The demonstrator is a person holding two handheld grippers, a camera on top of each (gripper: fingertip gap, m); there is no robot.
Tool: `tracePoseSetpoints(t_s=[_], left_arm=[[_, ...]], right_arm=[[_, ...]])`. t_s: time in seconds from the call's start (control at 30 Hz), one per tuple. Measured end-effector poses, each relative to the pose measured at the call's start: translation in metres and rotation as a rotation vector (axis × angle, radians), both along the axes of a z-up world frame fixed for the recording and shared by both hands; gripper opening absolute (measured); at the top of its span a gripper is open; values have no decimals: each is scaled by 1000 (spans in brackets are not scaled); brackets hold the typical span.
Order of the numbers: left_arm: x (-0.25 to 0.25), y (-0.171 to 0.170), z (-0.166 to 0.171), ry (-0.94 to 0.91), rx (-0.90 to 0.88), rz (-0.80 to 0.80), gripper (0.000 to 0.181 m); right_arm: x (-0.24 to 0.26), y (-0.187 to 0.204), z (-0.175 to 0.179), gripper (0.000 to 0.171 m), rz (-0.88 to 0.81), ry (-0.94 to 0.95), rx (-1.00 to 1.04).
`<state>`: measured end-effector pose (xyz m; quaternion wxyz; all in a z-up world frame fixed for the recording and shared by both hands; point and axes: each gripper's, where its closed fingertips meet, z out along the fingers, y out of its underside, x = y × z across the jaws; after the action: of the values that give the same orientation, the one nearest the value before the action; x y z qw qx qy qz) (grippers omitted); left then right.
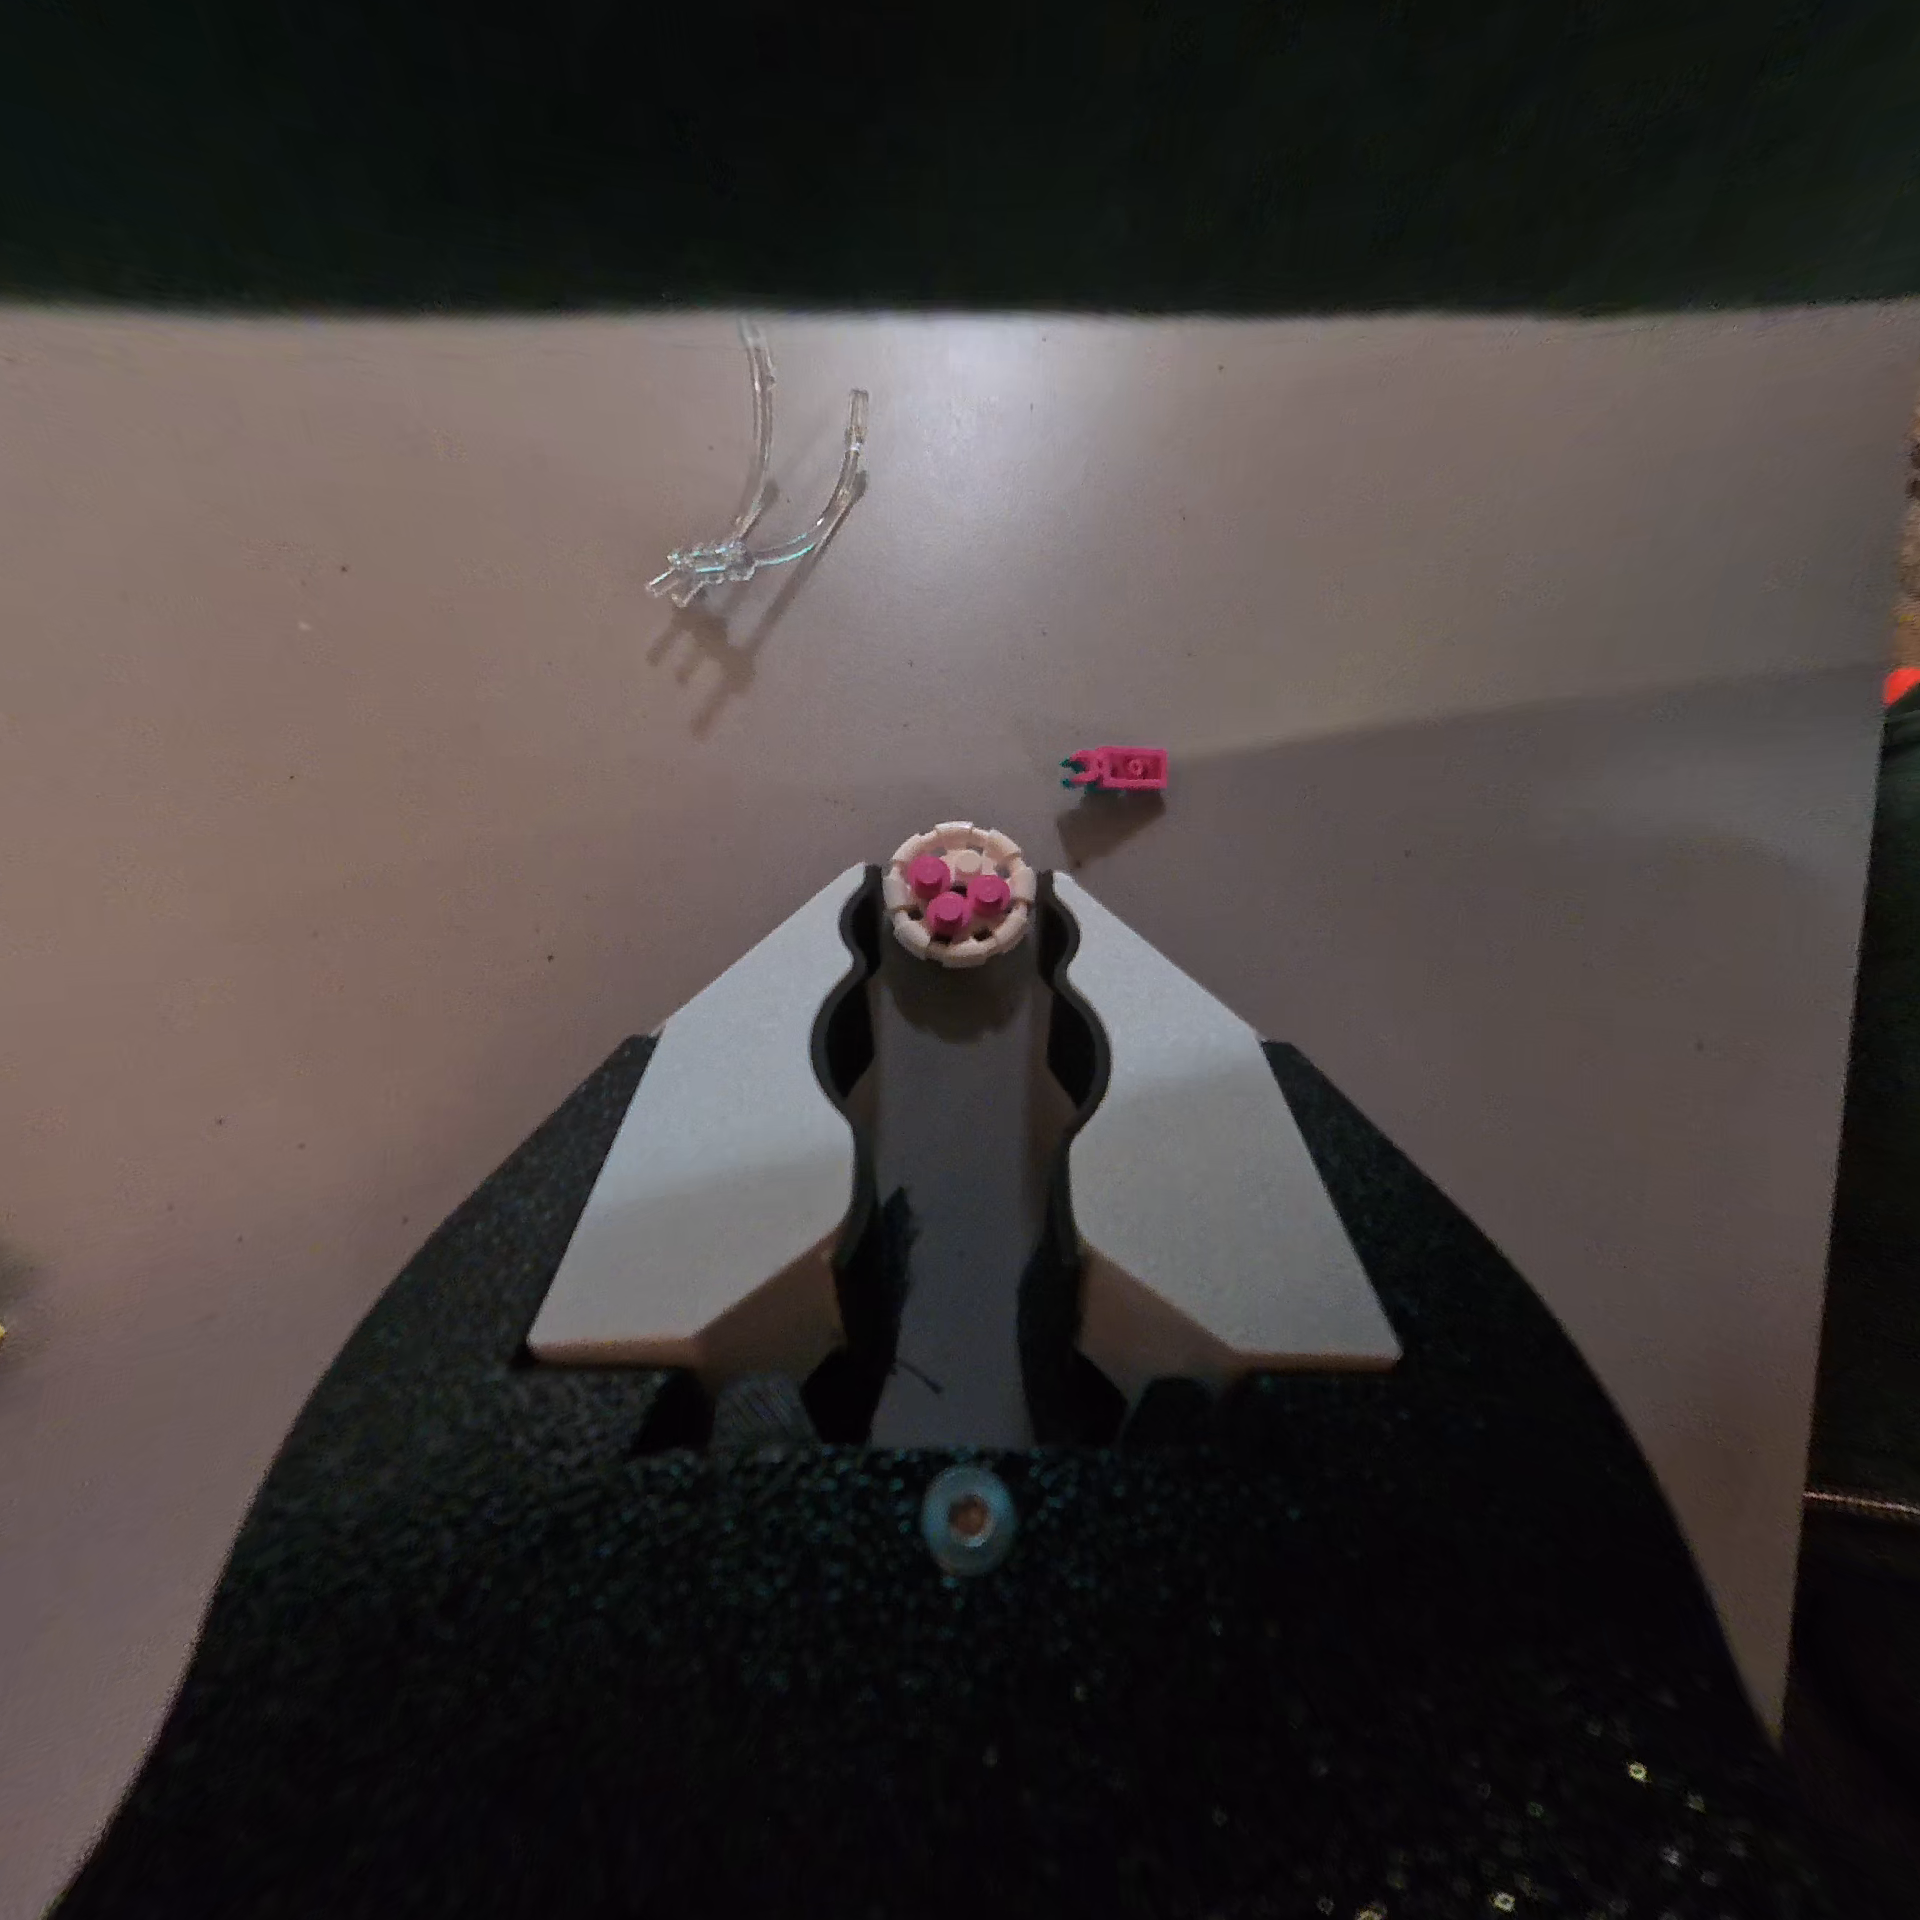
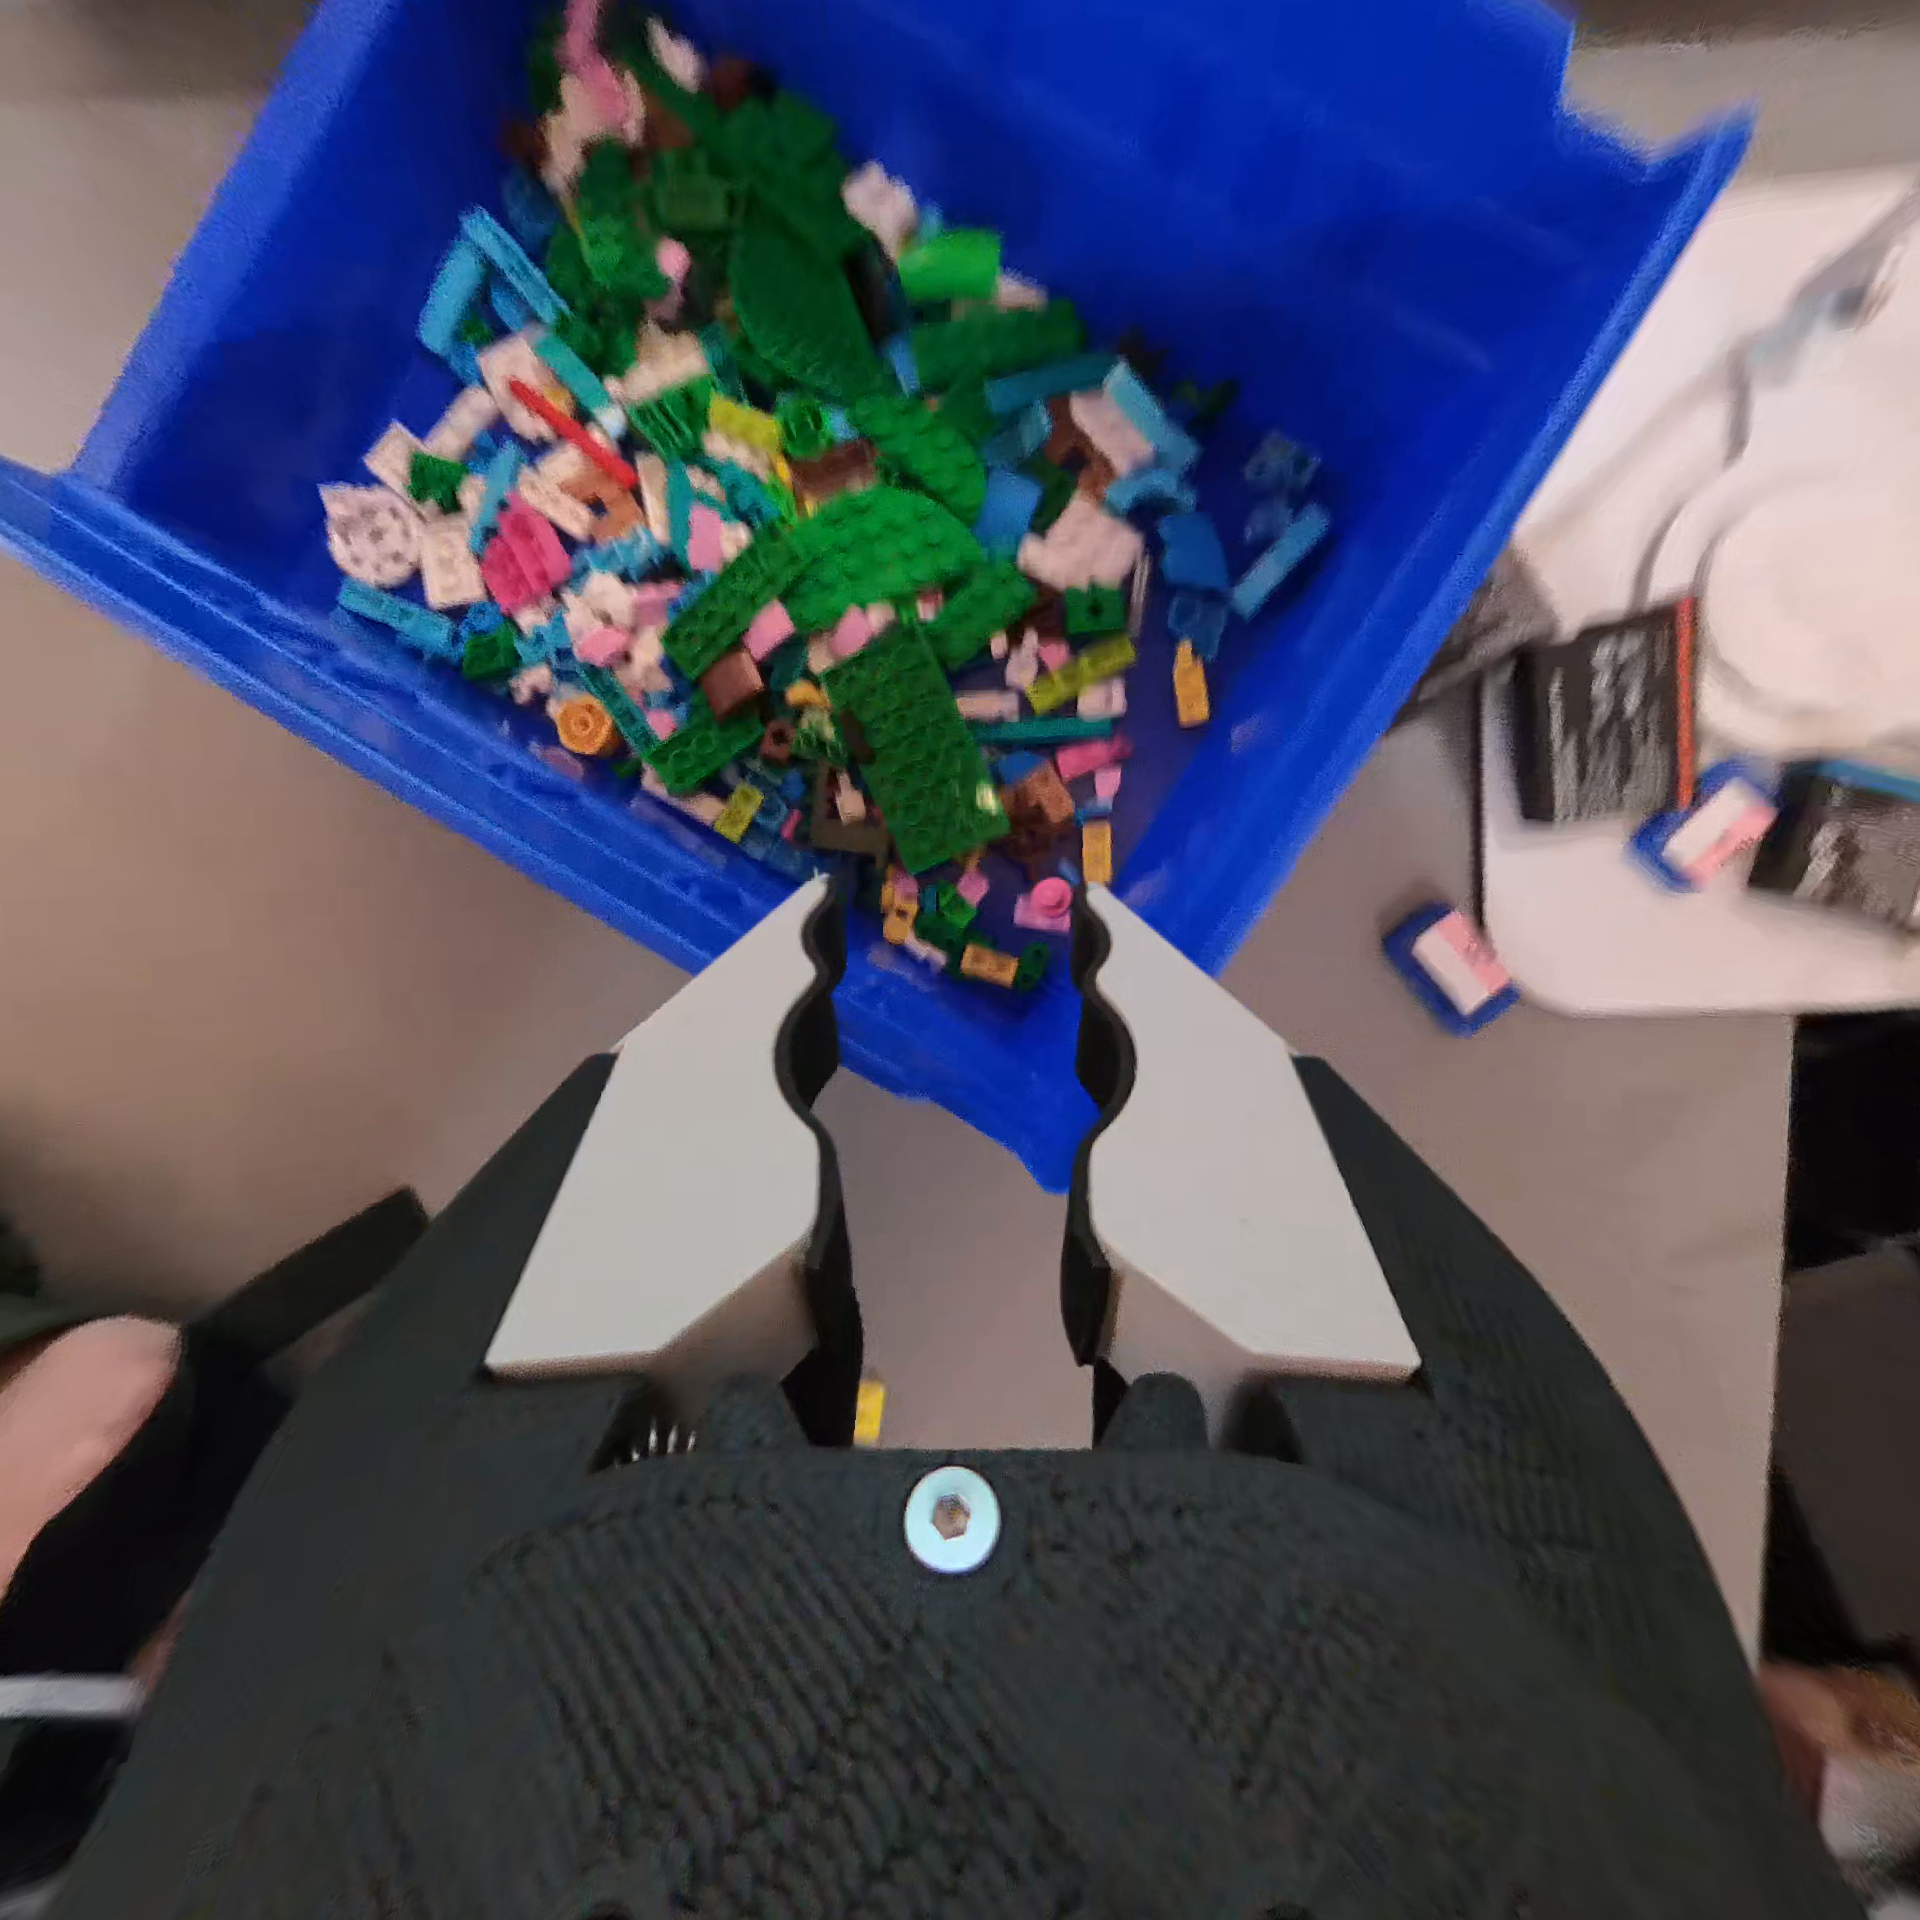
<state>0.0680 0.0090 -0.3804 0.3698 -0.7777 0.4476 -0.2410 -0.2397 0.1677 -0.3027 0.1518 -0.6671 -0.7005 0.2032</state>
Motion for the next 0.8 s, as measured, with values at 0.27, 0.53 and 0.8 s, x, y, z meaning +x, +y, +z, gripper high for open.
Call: tracePoseSetpoints(t_s=[0.27, 0.53, 0.8], left_arm=[[0, 0, 0, 5, 6, -2, 27], [0, -1, 0, -6, -7, -7, 27], [-1, -1, 2, -35, -39, -10, 27]], right_arm=[[7, -12, 9, 46, -20, 9, -74], [25, -20, 75, 51, 7, 333, -196], [217, -77, 56, 18, 277, 410, 55]])
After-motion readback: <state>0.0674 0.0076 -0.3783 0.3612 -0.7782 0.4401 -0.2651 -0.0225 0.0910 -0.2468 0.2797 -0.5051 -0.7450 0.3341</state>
